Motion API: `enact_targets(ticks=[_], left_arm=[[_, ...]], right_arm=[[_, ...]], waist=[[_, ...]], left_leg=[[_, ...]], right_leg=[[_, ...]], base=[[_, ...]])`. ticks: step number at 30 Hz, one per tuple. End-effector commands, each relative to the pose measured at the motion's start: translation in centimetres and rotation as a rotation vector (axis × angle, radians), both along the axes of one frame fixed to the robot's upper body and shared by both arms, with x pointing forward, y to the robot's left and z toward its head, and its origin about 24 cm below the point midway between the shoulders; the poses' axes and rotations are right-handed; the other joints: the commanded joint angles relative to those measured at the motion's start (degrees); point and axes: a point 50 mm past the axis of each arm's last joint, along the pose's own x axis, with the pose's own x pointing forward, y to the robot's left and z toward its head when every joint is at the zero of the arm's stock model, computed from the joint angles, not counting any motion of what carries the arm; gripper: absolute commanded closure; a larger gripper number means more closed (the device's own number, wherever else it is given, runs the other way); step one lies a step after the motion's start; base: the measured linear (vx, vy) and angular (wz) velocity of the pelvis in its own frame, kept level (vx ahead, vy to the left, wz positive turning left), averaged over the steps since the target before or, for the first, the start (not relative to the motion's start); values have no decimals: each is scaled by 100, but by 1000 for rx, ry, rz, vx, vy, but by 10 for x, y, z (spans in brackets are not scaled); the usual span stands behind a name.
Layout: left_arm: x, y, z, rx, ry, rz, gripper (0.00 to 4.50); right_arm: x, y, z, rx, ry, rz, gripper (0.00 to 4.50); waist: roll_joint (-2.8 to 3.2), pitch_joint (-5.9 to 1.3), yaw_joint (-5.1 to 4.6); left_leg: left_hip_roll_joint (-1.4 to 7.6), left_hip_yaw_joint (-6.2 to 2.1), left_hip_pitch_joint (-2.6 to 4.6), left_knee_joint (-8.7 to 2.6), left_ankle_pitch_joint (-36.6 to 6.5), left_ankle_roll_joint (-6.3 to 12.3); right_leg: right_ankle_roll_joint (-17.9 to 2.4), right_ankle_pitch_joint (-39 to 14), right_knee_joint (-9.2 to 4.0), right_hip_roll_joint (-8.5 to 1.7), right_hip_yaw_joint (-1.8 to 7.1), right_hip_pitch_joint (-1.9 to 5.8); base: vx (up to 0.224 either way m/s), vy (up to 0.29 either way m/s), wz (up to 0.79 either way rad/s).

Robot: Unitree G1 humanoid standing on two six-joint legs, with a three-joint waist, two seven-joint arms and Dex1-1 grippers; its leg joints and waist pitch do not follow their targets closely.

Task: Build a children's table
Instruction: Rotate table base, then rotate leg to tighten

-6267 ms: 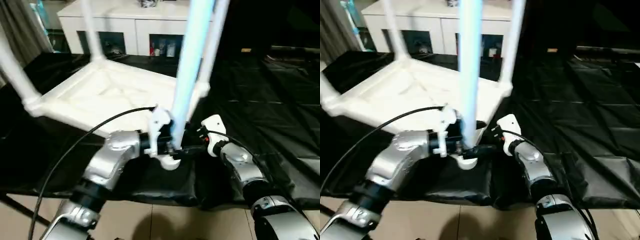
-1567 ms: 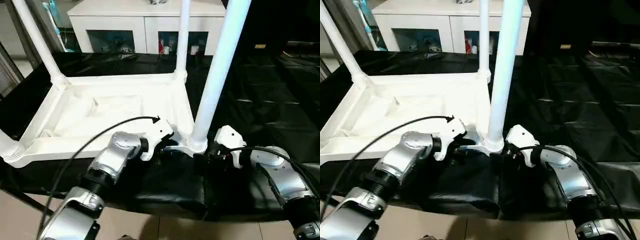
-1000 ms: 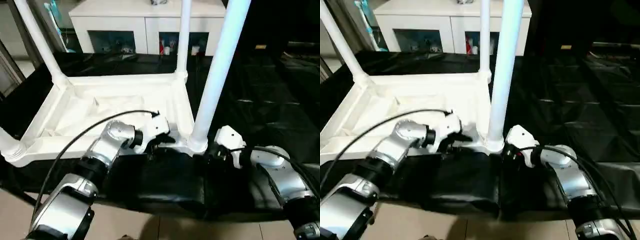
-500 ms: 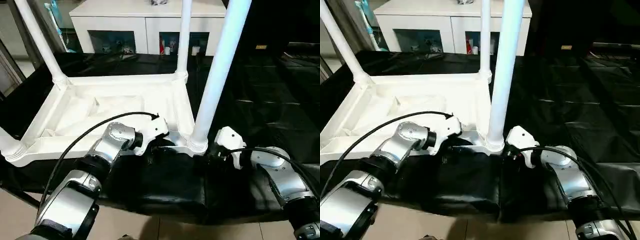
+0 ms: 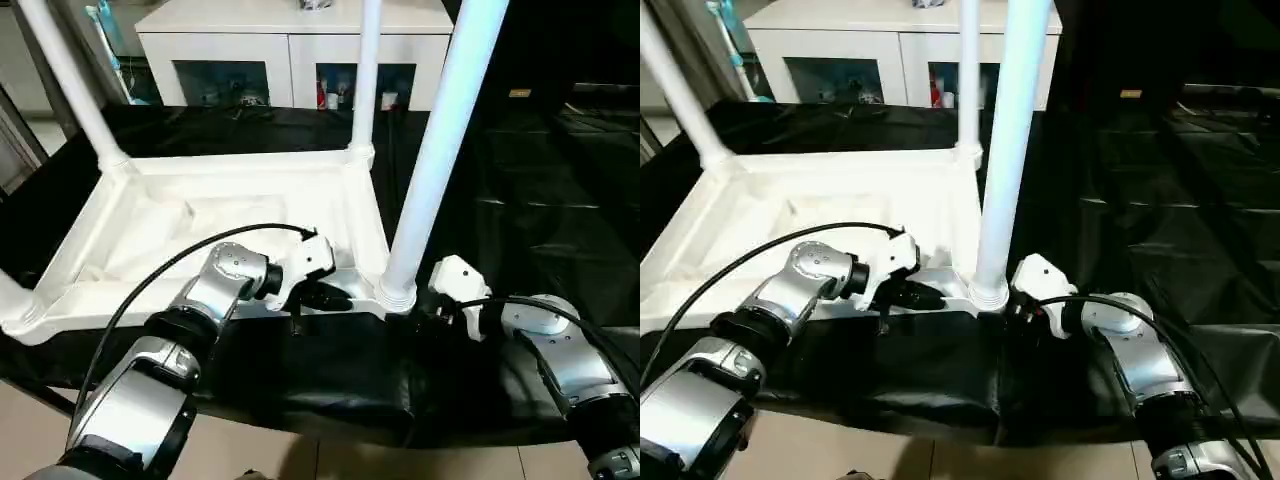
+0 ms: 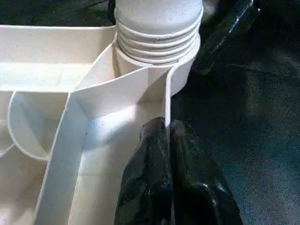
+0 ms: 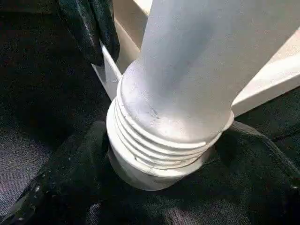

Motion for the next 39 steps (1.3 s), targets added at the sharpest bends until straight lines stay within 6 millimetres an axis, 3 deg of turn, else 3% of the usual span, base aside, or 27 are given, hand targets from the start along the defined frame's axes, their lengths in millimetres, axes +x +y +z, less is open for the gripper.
enact_targets(ticks=[1,5,11,22,28,32,39], left_arm=[[-8,8,-16,75,64,-26,446],[-9,8,-20,77,76,3,446],[-7,0,-16,-28,101,97,446],[-18,-5,-24,-50,117,92,446],[-18,-6,-22,-50,113,100,446],[-18,-5,-21,-45,110,102,450],[-18,-3,-21,-40,110,107,450]], right_arm=[[2,-1,5,11,-29,0,56],[2,-1,6,14,-31,-3,56],[4,-1,21,160,-60,-36,56],[0,-1,11,116,-7,9,56],[3,7,7,185,25,-27,56],[4,5,5,208,40,-47,102],[3,2,2,205,53,-48,156]], waist=[[-92,-394,24],[-89,-398,22],[-92,-390,43],[-131,-384,16],[-125,-378,10],[-128,-390,15],[-128,-387,12]], left_leg=[[86,-37,72,-379,-1327,546],[87,-39,71,-378,-1293,535],[93,-38,85,-387,-1409,541],[86,-37,70,-391,-1353,549],[91,-44,72,-409,-1405,509],[87,-39,63,-396,-1269,537],[89,-35,68,-397,-1310,526]], right_leg=[[-1536,-880,-340,-207,103,344],[-1552,-801,-326,-203,104,347],[-1533,-1007,-347,-211,104,345],[-1401,-1238,-377,-209,108,327],[-1336,-1433,-388,-209,107,309],[-1379,-1153,-364,-206,113,315],[-1343,-1285,-375,-211,114,312]], base=[[0,0,0],[0,0,0],[0,0,0],[0,0,0],[0,0,0],[0,0,0],[0,0,0]])
